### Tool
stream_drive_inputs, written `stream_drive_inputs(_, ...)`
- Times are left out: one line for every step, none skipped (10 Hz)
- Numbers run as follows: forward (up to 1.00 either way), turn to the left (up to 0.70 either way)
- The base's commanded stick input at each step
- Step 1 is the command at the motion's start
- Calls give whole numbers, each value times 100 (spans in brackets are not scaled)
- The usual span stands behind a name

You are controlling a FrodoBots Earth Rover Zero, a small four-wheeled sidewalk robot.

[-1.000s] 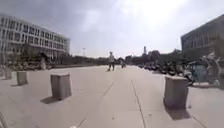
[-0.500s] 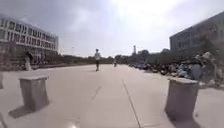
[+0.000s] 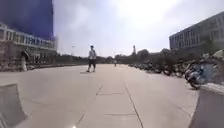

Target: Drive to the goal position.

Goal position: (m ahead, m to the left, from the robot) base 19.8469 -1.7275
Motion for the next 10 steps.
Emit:
stream_drive_inputs(100, 0)
stream_drive_inputs(100, 0)
stream_drive_inputs(100, 0)
stream_drive_inputs(100, 0)
stream_drive_inputs(100, 0)
stream_drive_inputs(100, 0)
stream_drive_inputs(100, 0)
stream_drive_inputs(100, 0)
stream_drive_inputs(100, 0)
stream_drive_inputs(100, 0)
